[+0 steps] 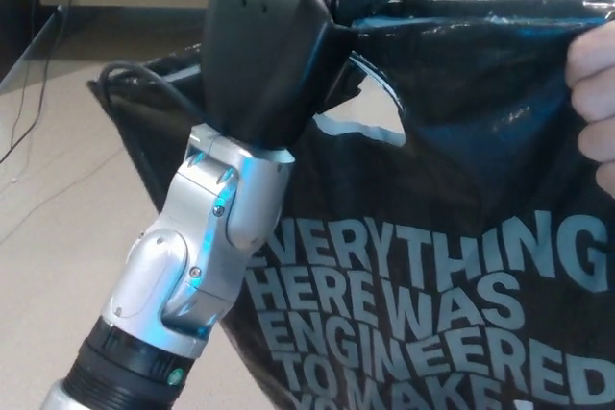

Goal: A person is holding a plastic bag and the robot extends its left hand to grab the bag by hooking its thumb into the holes at the top and brings its hand down by its side. Then it extends its arm again to hand the plastic bag back to the person.

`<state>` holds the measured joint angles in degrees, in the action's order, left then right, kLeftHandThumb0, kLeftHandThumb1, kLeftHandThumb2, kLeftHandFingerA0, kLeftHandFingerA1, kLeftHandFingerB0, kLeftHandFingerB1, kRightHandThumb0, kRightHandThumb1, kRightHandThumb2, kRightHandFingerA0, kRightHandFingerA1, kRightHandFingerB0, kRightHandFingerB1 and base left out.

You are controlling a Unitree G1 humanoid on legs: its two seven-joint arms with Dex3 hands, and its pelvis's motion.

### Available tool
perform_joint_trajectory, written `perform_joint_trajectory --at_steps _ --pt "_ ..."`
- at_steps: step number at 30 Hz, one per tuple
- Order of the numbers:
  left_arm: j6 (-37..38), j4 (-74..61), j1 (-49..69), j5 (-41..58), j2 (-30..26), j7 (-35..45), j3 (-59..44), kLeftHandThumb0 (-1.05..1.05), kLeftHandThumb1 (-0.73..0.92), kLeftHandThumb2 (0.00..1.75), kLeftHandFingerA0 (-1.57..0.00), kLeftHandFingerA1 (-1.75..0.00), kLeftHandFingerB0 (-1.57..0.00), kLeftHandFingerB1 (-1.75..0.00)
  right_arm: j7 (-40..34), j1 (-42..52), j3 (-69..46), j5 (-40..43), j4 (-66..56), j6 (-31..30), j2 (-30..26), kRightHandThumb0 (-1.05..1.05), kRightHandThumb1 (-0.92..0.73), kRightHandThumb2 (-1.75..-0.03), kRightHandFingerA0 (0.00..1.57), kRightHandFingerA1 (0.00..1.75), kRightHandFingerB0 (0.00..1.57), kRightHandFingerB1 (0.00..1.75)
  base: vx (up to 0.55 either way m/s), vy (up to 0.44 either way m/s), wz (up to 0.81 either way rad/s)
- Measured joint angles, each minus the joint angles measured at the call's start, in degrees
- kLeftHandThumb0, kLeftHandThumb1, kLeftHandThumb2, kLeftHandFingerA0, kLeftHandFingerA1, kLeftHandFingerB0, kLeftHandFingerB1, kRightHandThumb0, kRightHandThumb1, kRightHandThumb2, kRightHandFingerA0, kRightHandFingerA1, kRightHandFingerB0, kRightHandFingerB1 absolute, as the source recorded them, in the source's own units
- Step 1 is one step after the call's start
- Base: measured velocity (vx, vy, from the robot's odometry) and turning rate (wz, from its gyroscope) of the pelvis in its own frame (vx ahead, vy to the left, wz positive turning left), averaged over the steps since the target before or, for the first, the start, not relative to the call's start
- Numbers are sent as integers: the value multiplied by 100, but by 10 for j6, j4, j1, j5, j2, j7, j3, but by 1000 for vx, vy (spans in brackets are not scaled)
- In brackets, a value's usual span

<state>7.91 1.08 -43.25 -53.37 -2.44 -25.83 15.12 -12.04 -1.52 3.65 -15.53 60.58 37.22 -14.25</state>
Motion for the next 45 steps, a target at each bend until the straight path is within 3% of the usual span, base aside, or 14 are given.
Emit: perform_joint_trajectory --at_steps 1,15,16,18,19,20,21,24,25,26,34,36,37,45 --pt "0 0 0 -3 0 -8 1 -12 66 77 -102 -171 -77 -125 1 1 0 0 0 1 0 -29 -66 -58 71 52 57 42 0 0 0" --pt "2 -10 17 -31 -35 -82 -2 -15 70 67 -98 -169 -77 -116 8 11 6 -2 -3 2 -5 -30 -66 -60 86 57 67 46 0 0 0" --pt "4 -13 21 -32 -41 -87 -3 -32 57 96 -123 -136 -77 -104 9 12 7 -2 -4 1 -6 -33 -55 -89 83 76 62 63 0 0 0" --pt "7 -26 33 -34 -54 -95 -11 -31 46 88 -127 -140 -76 -105 10 12 7 -2 -6 1 -7 -34 -63 -62 91 69 66 47 0 0 0" --pt "10 -34 39 -34 -62 -100 -17 -19 69 75 -98 -170 -72 -118 11 13 7 -2 -7 0 -8 -33 -55 -89 84 76 63 63 0 0 0" --pt "14 -43 45 -34 -71 -105 -25 -18 61 107 -124 -134 -80 -102 12 13 7 -2 -7 -1 -9 -33 -55 -89 83 77 64 64 0 0 0" --pt "19 -51 51 -33 -79 -110 -31 -10 68 91 -97 -169 -75 -118 12 13 7 -1 -7 -1 -9 -34 -55 -90 84 76 64 64 0 0 0" --pt "30 -71 66 -30 -95 -124 -51 -10 65 93 -95 -170 -71 -123 13 14 7 -2 -7 -1 -9 -33 -63 -62 90 68 69 49 0 0 0" --pt "34 -79 71 -27 -103 -129 -60 -20 50 105 -123 -135 -78 -105 13 13 7 -2 -6 -1 -9 -33 -54 -90 83 78 65 64 0 0 0" --pt "37 -82 73 -25 -108 -131 -65 -15 63 94 -96 -172 -71 -121 13 12 7 -1 -5 -2 -9 -34 -62 -62 88 66 68 49 0 0 0" --pt "80 -115 104 -4 -145 -160 -117 -6 51 110 -97 -172 -84 -118 13 8 6 -2 -8 -7 -14 -33 -64 -62 88 73 68 48 0 0 0" --pt "89 -124 120 -1 -148 -165 -125 -13 53 106 -98 -169 -84 -114 13 7 6 -2 -7 -8 -15 -33 -54 -90 83 78 64 64 0 0 0" --pt "95 -133 137 2 -151 -168 -133 -12 50 110 -99 -169 -85 -113 13 6 6 -2 -5 -9 -16 -31 -66 -60 91 73 71 48 0 0 0" --pt "136 -180 258 24 -161 -180 -183 -4 46 117 -106 -165 -86 -114 14 9 8 -2 2 -12 -17 -30 -67 -60 78 51 68 46 0 0 0"
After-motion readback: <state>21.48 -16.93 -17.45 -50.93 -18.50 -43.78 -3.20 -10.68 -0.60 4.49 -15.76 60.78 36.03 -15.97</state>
